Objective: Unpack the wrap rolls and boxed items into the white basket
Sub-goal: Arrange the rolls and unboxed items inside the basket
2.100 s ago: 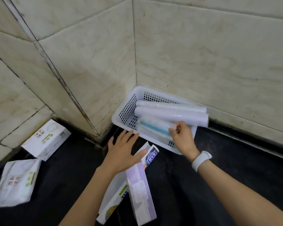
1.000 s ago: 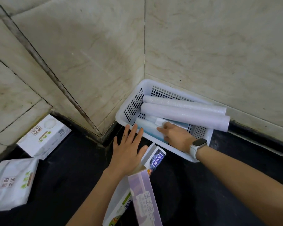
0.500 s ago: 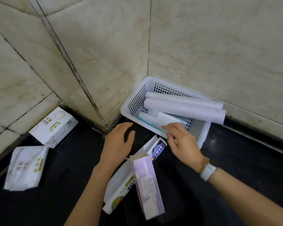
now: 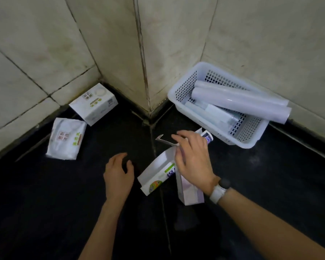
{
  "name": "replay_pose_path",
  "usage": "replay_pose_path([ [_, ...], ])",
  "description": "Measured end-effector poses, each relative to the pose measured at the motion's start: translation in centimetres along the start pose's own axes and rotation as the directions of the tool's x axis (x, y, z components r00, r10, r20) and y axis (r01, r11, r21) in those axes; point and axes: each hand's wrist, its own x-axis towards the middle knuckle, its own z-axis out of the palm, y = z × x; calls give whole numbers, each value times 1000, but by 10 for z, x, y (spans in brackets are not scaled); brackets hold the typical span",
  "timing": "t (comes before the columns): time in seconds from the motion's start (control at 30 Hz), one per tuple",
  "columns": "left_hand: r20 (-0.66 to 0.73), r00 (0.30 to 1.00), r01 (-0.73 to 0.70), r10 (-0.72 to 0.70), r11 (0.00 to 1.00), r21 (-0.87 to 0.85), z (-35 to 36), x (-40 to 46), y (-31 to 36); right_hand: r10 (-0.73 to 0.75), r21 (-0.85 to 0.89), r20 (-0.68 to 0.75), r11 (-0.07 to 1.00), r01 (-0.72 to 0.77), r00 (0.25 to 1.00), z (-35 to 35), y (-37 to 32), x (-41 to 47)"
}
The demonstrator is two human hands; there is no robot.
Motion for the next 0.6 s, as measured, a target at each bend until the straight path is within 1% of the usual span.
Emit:
replay_pose_path([
  [0.07, -82, 996, 34, -31, 999, 35, -19, 16, -12, -77, 8, 19, 997, 77, 997, 12, -21, 25],
  [0.13, -156, 985, 89, -78, 994, 65, -39, 36, -27, -131, 35, 75, 991, 129, 988, 29, -44, 49],
  [0.2, -225, 963, 172, -152, 983, 72, -58, 57, -46, -174, 59, 177, 984, 166, 969, 51, -64, 67],
  [0.27, -290, 925, 274, -248, 960, 54, -73, 74, -67, -212, 61, 289, 977, 203, 933, 76, -81, 80],
  [0.37, -340, 857, 387, -387, 919, -72, -88, 91, -98, -184, 49, 472, 982, 183, 862, 112, -98, 92],
  [0.4, -340, 840, 400, -422, 906, -136, -91, 94, -107, -167, 39, 527, 984, 173, 834, 121, -102, 94],
  [0.47, -330, 837, 380, -437, 898, -224, -95, 99, -122, -150, 24, 598, 985, 169, 788, 135, -109, 99],
  [0.53, -344, 844, 336, -411, 906, -258, -98, 101, -128, -153, 42, 609, 986, 161, 778, 146, -112, 104],
  [0.6, -377, 836, 289, -399, 904, -316, -103, 101, -126, -142, 83, 600, 990, 116, 787, 155, -113, 114],
])
